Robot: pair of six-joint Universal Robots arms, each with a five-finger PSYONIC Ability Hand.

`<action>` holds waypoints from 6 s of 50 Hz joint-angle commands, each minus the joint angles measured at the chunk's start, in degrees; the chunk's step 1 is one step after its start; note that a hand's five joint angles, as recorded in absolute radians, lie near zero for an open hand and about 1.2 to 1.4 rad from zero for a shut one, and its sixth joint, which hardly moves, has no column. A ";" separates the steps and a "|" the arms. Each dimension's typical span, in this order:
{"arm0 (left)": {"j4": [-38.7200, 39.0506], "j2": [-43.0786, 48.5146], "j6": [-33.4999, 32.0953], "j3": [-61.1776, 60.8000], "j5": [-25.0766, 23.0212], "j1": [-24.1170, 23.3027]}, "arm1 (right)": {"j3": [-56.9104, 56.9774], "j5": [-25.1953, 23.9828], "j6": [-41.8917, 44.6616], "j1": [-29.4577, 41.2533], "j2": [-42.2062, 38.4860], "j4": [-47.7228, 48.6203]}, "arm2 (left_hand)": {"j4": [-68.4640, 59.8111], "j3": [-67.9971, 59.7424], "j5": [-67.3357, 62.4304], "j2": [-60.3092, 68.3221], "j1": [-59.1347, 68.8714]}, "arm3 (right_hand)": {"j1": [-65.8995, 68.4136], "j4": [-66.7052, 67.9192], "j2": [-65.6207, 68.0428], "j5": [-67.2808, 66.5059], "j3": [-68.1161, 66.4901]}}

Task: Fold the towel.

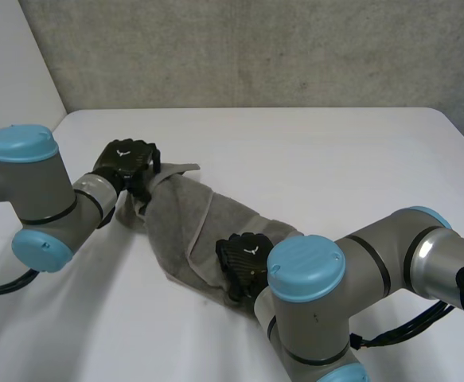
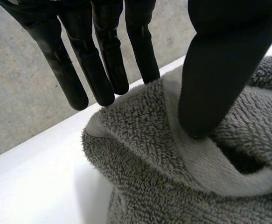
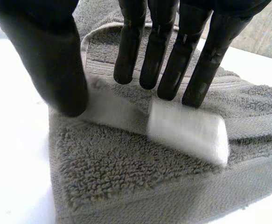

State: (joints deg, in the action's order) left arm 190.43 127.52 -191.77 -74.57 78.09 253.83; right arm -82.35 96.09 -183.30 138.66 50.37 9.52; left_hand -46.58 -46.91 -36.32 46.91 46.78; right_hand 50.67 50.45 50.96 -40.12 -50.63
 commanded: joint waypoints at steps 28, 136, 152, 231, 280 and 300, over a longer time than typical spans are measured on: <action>3.98 -28.17 -7.39 -30.79 -0.31 1.31 | -7.81 -6.51 18.76 -25.79 17.20 0.33 | -33.42 -33.09 -33.68 33.09 33.22 | 29.33 29.55 29.04 -29.88 -29.37; 12.59 -13.86 -1.92 -30.35 -15.16 13.01 | -19.60 -23.75 36.96 -40.13 19.59 5.34 | 10.23 10.57 9.98 -10.56 -10.43 | 29.33 29.55 29.04 -29.88 -29.37; 31.30 -18.71 -19.32 -45.83 -21.93 8.62 | -20.65 -24.10 36.79 -40.22 19.59 6.04 | 23.58 23.92 23.33 -23.91 -23.78 | 29.33 29.55 29.04 -29.88 -29.37; 13.21 -3.59 -14.15 -23.43 -2.60 -0.79 | -21.88 -24.19 37.31 -40.14 18.53 8.77 | -1.81 -1.47 -2.06 1.48 1.60 | 29.33 29.55 29.04 -29.88 -29.37; 11.01 -21.52 -14.24 -27.64 3.91 1.23 | -19.69 -23.31 39.16 -43.48 28.99 1.21 | -33.42 -33.09 -33.68 33.09 33.22 | 29.33 29.55 29.04 -29.88 -29.37; -2.08 -53.16 -11.43 -32.48 -8.57 9.23 | -5.81 -24.28 40.04 -51.12 50.26 -22.95 | -33.42 -33.09 -33.68 33.09 33.22 | 29.33 29.55 29.04 -29.88 -29.37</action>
State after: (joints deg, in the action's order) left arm 192.37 79.27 -205.02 -107.92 71.52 262.82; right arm -91.38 71.74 -143.50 87.92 98.77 -9.10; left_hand -69.78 -69.69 -58.79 69.75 68.33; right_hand 75.52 76.56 74.67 -66.35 -76.44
